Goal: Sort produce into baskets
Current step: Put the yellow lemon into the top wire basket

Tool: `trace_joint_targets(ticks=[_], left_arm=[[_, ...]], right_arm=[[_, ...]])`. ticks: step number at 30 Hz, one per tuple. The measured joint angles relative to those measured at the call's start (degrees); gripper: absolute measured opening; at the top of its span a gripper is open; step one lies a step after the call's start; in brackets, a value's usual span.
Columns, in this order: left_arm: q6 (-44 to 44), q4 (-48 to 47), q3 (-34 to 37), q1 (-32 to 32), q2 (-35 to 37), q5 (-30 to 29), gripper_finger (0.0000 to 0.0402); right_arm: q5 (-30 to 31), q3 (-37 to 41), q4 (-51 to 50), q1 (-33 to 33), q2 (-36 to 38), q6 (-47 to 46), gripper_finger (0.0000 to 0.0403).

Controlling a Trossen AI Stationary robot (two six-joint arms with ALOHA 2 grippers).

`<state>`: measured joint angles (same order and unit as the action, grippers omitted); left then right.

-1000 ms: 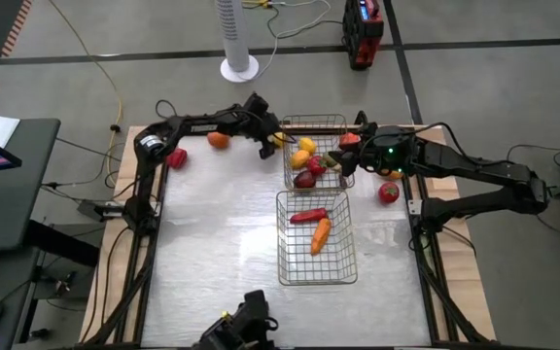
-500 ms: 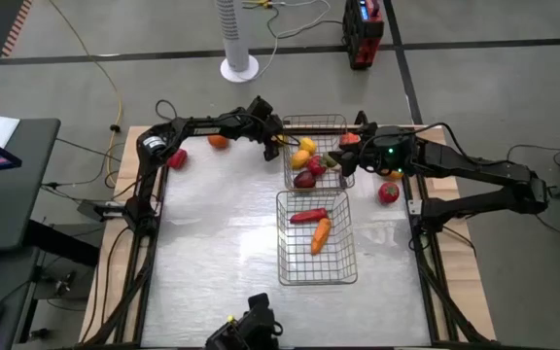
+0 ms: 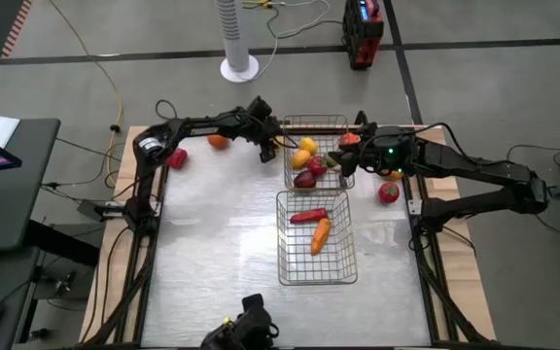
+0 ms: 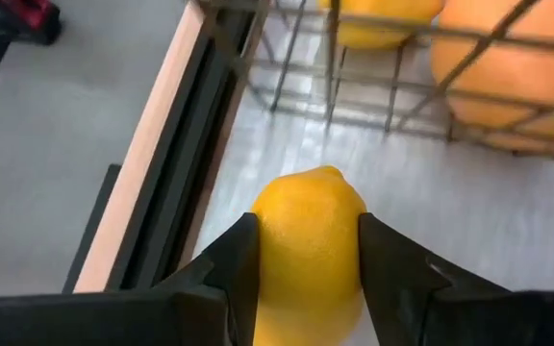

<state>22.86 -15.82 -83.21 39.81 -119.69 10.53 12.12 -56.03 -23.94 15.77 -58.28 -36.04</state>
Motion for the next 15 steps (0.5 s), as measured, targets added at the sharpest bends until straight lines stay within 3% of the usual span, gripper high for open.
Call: trace_joint_targets(ticks=[5,15], left_arm=[[-0.45,-4.1,-0.01,0.2,3.53,-3.25,0.0128],[-12.06,-12.17,-0.01,-2.67,13.19,-3.59,0.0126]], right_arm=[[-0.04,0.0,0.01,0.02,0.0,0.32,0.0291],[-3.58,0.02,-0.01,0.02,0.24,4.37,0.0291]])
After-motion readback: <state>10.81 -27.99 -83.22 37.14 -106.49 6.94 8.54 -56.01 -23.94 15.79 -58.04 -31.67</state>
